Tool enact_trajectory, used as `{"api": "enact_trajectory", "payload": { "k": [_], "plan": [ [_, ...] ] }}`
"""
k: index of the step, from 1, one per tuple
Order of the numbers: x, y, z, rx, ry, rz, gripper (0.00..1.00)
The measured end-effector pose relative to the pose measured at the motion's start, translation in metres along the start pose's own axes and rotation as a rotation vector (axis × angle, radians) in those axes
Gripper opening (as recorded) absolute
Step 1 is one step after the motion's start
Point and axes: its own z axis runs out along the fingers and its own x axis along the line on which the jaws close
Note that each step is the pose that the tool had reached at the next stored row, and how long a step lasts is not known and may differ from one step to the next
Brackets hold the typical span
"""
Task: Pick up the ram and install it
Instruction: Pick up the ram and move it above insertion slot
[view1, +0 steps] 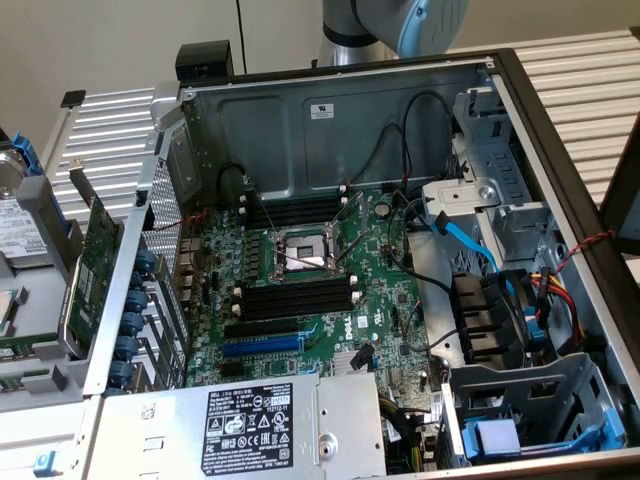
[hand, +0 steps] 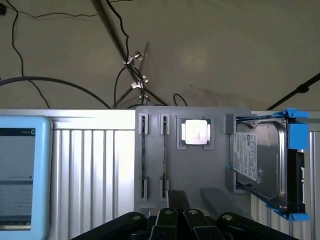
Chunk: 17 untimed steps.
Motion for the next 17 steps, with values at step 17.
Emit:
{"api": "enact_trajectory", "payload": {
  "k": [17],
  "plan": [
    [0.008, 0.0079, 0.0254, 0.0371, -0.0087, -0.001, 0.11]
  ]
}}
